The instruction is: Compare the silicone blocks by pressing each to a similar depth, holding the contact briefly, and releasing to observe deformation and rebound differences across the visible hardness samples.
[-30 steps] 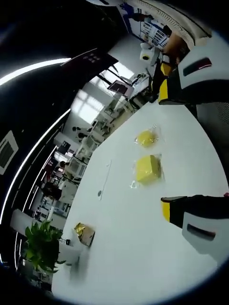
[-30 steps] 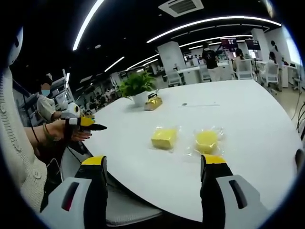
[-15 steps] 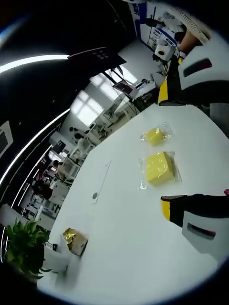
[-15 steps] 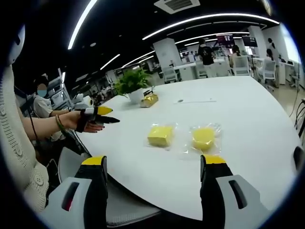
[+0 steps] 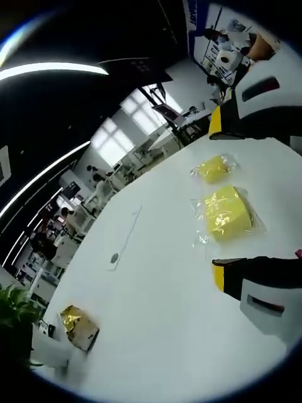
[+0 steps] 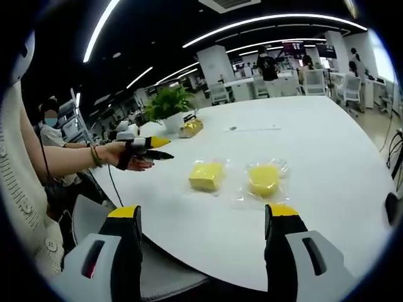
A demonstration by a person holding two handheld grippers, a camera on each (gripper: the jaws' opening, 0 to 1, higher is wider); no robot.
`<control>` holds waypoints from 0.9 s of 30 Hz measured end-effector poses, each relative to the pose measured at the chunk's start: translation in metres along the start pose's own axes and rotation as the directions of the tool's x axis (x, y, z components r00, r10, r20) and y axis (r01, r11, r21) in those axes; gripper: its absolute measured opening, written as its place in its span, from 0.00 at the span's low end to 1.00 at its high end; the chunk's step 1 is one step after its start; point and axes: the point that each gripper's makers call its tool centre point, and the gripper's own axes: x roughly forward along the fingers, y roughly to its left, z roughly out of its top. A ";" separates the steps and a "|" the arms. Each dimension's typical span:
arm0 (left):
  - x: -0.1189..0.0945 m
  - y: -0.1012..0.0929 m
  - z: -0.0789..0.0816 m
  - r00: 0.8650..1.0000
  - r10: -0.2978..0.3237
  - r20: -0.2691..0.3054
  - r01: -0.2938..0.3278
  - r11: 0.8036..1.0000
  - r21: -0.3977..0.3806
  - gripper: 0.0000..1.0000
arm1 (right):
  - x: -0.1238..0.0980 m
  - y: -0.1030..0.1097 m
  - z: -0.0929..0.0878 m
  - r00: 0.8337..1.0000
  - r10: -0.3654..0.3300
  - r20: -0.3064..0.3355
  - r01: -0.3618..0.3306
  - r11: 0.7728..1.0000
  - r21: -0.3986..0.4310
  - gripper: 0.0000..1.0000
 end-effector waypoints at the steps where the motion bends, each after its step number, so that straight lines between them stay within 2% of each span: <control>1: 0.004 0.002 -0.001 1.000 -0.003 -0.005 0.003 1.000 -0.001 0.76 | 0.000 0.000 0.000 1.000 -0.002 -0.001 0.002 1.000 0.000 0.75; 4: 0.015 0.009 -0.005 1.000 -0.007 -0.027 0.006 1.000 -0.023 0.76 | -0.001 -0.002 -0.003 1.000 -0.014 -0.011 0.014 1.000 0.006 0.75; 11: 0.039 0.024 -0.005 0.999 -0.033 -0.020 0.030 0.992 -0.121 0.75 | -0.003 -0.007 -0.008 0.998 -0.040 -0.041 0.041 0.999 0.017 0.74; 18: 0.055 0.030 -0.009 0.996 -0.090 -0.022 0.085 0.978 -0.190 0.71 | -0.003 -0.014 -0.009 0.997 -0.059 -0.058 0.061 0.998 0.020 0.74; 20: 0.060 0.032 -0.010 0.995 -0.102 -0.016 0.096 0.972 -0.212 0.66 | -0.005 -0.015 -0.006 0.996 -0.068 -0.053 0.068 0.998 0.011 0.74; 25: 0.073 0.032 -0.018 0.989 -0.144 -0.014 0.132 0.938 -0.321 0.55 | -0.009 -0.024 -0.006 0.994 -0.091 -0.061 0.092 0.996 0.017 0.74; 27: 0.077 0.036 -0.019 0.991 -0.135 -0.007 0.124 0.930 -0.346 0.48 | -0.011 -0.026 -0.007 0.993 -0.097 -0.064 0.099 0.995 0.021 0.74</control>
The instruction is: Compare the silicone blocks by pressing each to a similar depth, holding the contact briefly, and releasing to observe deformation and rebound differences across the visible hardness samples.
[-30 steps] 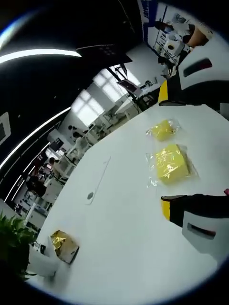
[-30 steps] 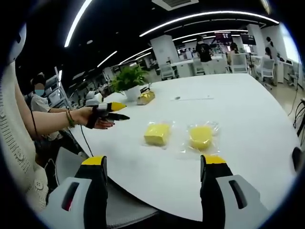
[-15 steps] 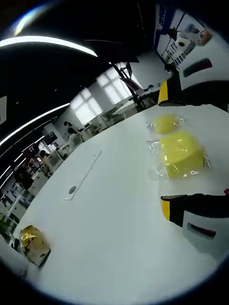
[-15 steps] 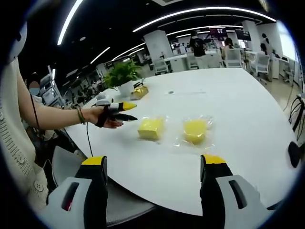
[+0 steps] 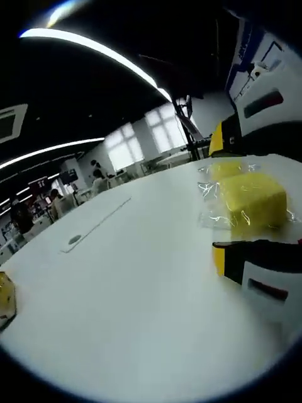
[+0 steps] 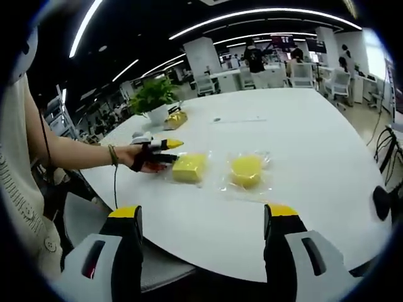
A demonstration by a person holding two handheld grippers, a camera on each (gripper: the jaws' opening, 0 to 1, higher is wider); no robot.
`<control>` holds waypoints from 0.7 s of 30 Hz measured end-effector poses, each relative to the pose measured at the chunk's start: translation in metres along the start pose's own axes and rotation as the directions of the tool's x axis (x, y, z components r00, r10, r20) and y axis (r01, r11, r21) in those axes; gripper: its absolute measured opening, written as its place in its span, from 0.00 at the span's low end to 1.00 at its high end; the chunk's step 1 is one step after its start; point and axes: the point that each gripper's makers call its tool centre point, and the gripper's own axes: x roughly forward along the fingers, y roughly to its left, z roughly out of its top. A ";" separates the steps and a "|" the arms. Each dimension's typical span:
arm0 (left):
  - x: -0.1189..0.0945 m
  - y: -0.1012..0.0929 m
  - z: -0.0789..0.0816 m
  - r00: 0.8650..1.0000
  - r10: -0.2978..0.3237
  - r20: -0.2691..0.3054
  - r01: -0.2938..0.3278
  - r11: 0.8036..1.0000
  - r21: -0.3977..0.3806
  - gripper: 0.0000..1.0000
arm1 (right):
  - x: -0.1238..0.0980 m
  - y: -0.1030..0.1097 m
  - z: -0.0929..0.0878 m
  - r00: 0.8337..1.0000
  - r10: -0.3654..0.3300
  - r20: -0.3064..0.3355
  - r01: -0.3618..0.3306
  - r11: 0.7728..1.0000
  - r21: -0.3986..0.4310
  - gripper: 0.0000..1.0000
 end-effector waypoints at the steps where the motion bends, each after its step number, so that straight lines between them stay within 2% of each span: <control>1: 0.002 0.002 0.000 1.000 0.002 0.005 -0.002 1.000 -0.009 0.44 | -0.001 -0.001 -0.001 1.000 -0.004 0.000 0.004 1.000 0.004 0.74; 3: 0.003 0.005 -0.001 1.000 0.009 0.000 -0.009 1.000 -0.016 0.34 | -0.001 -0.003 -0.002 1.000 -0.008 -0.002 0.008 1.000 0.009 0.74; 10: 0.003 0.014 0.001 0.999 0.047 0.006 -0.046 0.998 -0.038 0.14 | 0.004 0.000 -0.007 1.000 -0.001 -0.017 0.001 1.000 0.017 0.73; 13: 0.003 0.012 0.003 0.999 0.047 0.009 -0.047 0.999 -0.020 0.09 | 0.006 0.001 -0.007 1.000 0.004 -0.020 -0.004 1.000 0.017 0.73; 14: 0.003 0.011 0.005 0.999 0.044 0.013 -0.044 0.999 0.017 0.02 | 0.007 0.001 -0.006 1.000 0.005 -0.021 -0.005 1.000 0.016 0.73; 15: 0.003 0.008 0.007 0.999 0.029 0.022 -0.030 0.999 0.037 0.00 | 0.007 0.001 -0.006 1.000 0.006 -0.020 -0.006 1.000 0.015 0.73; 17: 0.003 0.007 0.008 0.999 0.045 0.022 -0.046 0.997 0.064 0.00 | 0.008 0.000 -0.005 1.000 0.007 -0.019 -0.007 1.000 0.017 0.73; 18: 0.002 0.007 0.011 0.998 0.053 0.029 -0.056 0.990 0.126 0.00 | 0.009 0.001 -0.005 1.000 0.008 -0.018 -0.007 1.000 0.017 0.73; 19: 0.003 0.007 0.011 0.998 0.052 0.026 -0.056 0.987 0.152 0.00 | 0.009 0.001 -0.005 1.000 0.009 -0.018 -0.008 1.000 0.016 0.73; 21: 0.003 0.005 0.011 0.998 0.054 0.021 -0.056 0.988 0.147 0.00 | 0.010 0.002 -0.004 1.000 0.011 -0.018 -0.011 1.000 0.011 0.73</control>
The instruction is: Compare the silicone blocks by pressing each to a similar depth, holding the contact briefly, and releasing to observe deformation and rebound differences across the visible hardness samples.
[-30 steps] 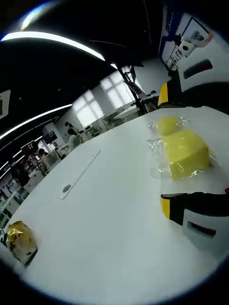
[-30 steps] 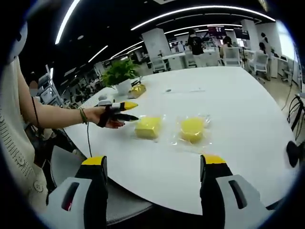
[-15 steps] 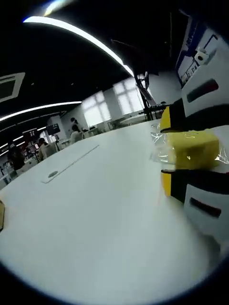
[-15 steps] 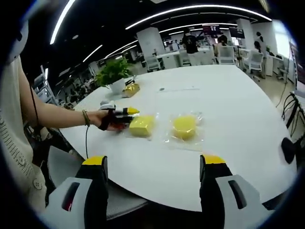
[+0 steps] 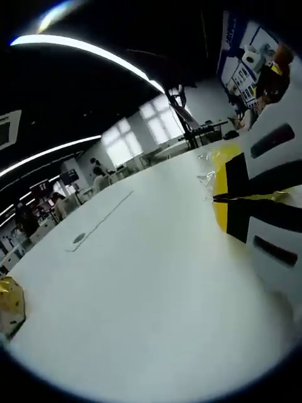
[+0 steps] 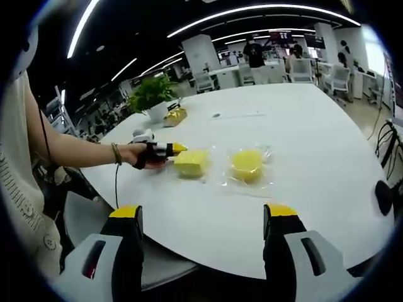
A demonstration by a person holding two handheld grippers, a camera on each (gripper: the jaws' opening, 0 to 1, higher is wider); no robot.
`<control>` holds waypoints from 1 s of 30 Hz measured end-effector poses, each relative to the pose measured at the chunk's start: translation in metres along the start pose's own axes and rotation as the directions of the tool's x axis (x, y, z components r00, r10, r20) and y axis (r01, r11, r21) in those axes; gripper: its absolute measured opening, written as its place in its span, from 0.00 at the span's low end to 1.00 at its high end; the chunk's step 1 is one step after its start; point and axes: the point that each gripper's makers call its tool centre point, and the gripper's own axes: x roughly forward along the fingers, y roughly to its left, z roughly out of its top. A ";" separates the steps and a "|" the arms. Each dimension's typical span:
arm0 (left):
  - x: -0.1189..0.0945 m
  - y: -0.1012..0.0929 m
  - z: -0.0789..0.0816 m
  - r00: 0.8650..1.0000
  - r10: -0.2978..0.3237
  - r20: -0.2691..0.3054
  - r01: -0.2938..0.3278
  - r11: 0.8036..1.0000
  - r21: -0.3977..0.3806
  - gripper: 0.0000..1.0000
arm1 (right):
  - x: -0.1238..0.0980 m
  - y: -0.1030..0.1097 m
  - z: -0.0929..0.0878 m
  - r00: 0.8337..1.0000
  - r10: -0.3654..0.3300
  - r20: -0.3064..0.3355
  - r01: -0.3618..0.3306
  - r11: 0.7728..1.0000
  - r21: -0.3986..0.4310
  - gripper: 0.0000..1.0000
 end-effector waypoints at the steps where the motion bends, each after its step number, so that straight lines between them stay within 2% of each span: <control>1: 0.000 -0.001 0.002 1.000 0.002 0.003 -0.002 1.000 0.024 0.00 | 0.000 0.000 0.000 1.000 0.001 -0.002 -0.001 1.000 -0.001 0.73; 7: -0.002 -0.002 0.009 0.998 0.054 0.028 -0.057 0.993 0.103 0.00 | 0.000 0.002 -0.001 1.000 0.009 0.004 -0.009 1.000 -0.003 0.72; 14: -0.008 -0.017 0.012 0.993 0.108 0.057 -0.116 0.976 0.186 0.00 | 0.000 0.007 0.000 0.999 0.028 0.025 -0.028 1.000 -0.012 0.72; 16: -0.010 -0.024 0.013 0.992 0.104 0.072 -0.118 0.968 0.222 0.00 | 0.000 0.009 0.002 0.999 0.033 0.036 -0.033 0.999 -0.011 0.72; 18: -0.012 -0.030 0.010 0.993 0.101 0.063 -0.112 0.971 0.211 0.00 | 0.000 0.011 0.002 0.998 0.038 0.041 -0.038 0.999 -0.015 0.72; 22: -0.016 -0.040 0.007 0.992 0.115 0.050 -0.124 0.957 0.262 0.00 | -0.002 0.015 0.003 0.997 0.051 0.055 -0.050 0.999 -0.020 0.72; 24: -0.017 -0.046 0.003 0.993 0.111 0.039 -0.118 0.946 0.301 0.00 | -0.003 0.017 0.003 0.996 0.059 0.066 -0.058 0.998 -0.017 0.72; 25: -0.019 -0.047 0.001 0.992 0.120 0.025 -0.121 0.928 0.352 0.00 | -0.004 0.017 0.003 0.996 0.059 0.071 -0.058 0.998 -0.018 0.72; 27: -0.019 -0.053 -0.003 0.993 0.115 0.014 -0.111 0.917 0.383 0.00 | -0.006 0.019 0.004 0.995 0.062 0.080 -0.060 0.998 -0.024 0.72; 29: -0.021 -0.062 -0.005 0.994 0.106 0.015 -0.103 0.916 0.387 0.00 | -0.008 0.021 0.006 0.993 0.070 0.090 -0.068 0.997 -0.026 0.72; 30: -0.022 -0.070 -0.006 0.997 0.080 0.016 -0.080 0.921 0.381 0.00 | -0.009 0.023 0.006 0.993 0.073 0.095 -0.070 0.997 -0.034 0.72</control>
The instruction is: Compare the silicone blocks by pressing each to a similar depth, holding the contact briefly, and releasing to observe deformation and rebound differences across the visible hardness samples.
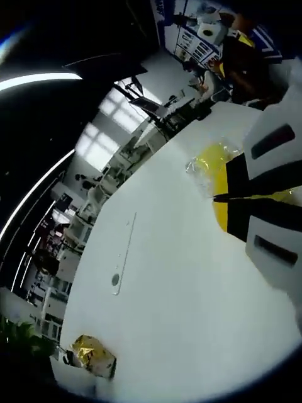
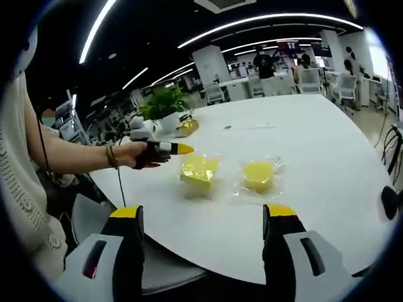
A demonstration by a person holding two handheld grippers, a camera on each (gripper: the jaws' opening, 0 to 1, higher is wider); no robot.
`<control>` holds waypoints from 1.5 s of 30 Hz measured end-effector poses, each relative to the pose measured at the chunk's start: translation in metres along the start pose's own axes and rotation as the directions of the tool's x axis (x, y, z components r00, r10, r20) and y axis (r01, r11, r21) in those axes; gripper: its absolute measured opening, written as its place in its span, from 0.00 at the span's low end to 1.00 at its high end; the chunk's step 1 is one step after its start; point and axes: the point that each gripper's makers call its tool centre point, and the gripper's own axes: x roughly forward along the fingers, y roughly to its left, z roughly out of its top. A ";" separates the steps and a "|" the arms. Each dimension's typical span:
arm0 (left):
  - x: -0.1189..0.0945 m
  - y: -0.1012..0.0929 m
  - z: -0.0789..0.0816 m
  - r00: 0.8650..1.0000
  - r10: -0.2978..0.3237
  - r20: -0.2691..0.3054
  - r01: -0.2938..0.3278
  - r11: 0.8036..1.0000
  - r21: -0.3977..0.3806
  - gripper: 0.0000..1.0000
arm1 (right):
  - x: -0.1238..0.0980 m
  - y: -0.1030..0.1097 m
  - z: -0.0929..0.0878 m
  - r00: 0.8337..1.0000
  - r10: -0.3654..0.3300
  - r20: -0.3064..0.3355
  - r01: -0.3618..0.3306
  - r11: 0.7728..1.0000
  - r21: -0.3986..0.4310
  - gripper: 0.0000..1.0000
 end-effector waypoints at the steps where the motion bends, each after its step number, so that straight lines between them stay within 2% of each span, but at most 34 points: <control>1: -0.001 -0.003 0.001 1.000 -0.001 0.002 0.001 1.000 -0.004 0.00 | 0.000 0.000 0.000 1.000 0.001 0.002 -0.001 1.000 -0.002 0.72; 7: -0.008 -0.031 0.004 0.999 -0.031 0.007 0.031 0.998 0.055 0.00 | -0.003 0.006 0.004 0.999 0.018 0.028 -0.018 1.000 -0.019 0.72; 12: -0.016 -0.051 0.006 0.999 -0.047 -0.023 0.049 0.990 0.132 0.00 | -0.003 0.007 0.008 0.998 0.038 0.042 -0.036 0.998 -0.043 0.72; 15: -0.020 -0.054 0.006 0.998 -0.034 -0.058 0.047 0.972 0.232 0.00 | -0.004 0.005 0.012 0.998 0.050 0.037 -0.048 0.996 -0.072 0.72; 16: -0.021 -0.058 0.008 0.998 -0.033 -0.062 0.046 0.972 0.232 0.00 | -0.004 0.004 0.013 0.998 0.054 0.032 -0.051 0.995 -0.085 0.72; 18: -0.025 -0.060 0.012 0.997 -0.026 -0.070 0.045 0.956 0.290 0.00 | -0.004 -0.001 0.015 0.998 0.055 0.019 -0.052 0.991 -0.120 0.72; 21: -0.031 -0.068 0.017 0.996 -0.026 -0.083 0.052 0.944 0.327 0.00 | -0.004 -0.003 0.020 0.998 0.061 0.026 -0.057 0.990 -0.130 0.72; 25: -0.036 -0.082 0.023 0.994 -0.029 -0.102 0.068 0.911 0.406 0.00 | -0.003 -0.004 0.026 0.997 0.076 0.034 -0.070 0.987 -0.148 0.72; 28: -0.039 -0.092 0.025 0.993 -0.038 -0.112 0.083 0.901 0.427 0.00 | -0.003 -0.004 0.029 0.996 0.085 0.035 -0.078 0.984 -0.159 0.72; 29: -0.040 -0.095 0.027 0.993 -0.038 -0.114 0.086 0.891 0.445 0.00 | -0.002 -0.003 0.030 0.995 0.091 0.036 -0.084 0.983 -0.161 0.72; 31: -0.043 -0.102 0.031 0.991 -0.058 -0.117 0.104 0.892 0.441 0.00 | -0.002 -0.002 0.030 0.995 0.097 0.036 -0.090 0.982 -0.165 0.72; 37: -0.050 -0.120 0.042 0.989 -0.093 -0.116 0.137 0.873 0.468 0.00 | -0.003 -0.002 0.030 0.993 0.114 0.028 -0.107 0.979 -0.175 0.73; 40: -0.052 -0.126 0.046 0.987 -0.111 -0.116 0.153 0.871 0.467 0.00 | -0.004 -0.003 0.031 0.993 0.118 0.027 -0.111 0.977 -0.179 0.73; 45: -0.054 -0.134 0.053 0.985 -0.121 -0.124 0.168 0.850 0.500 0.00 | -0.003 -0.003 0.036 0.991 0.136 0.022 -0.129 0.973 -0.193 0.73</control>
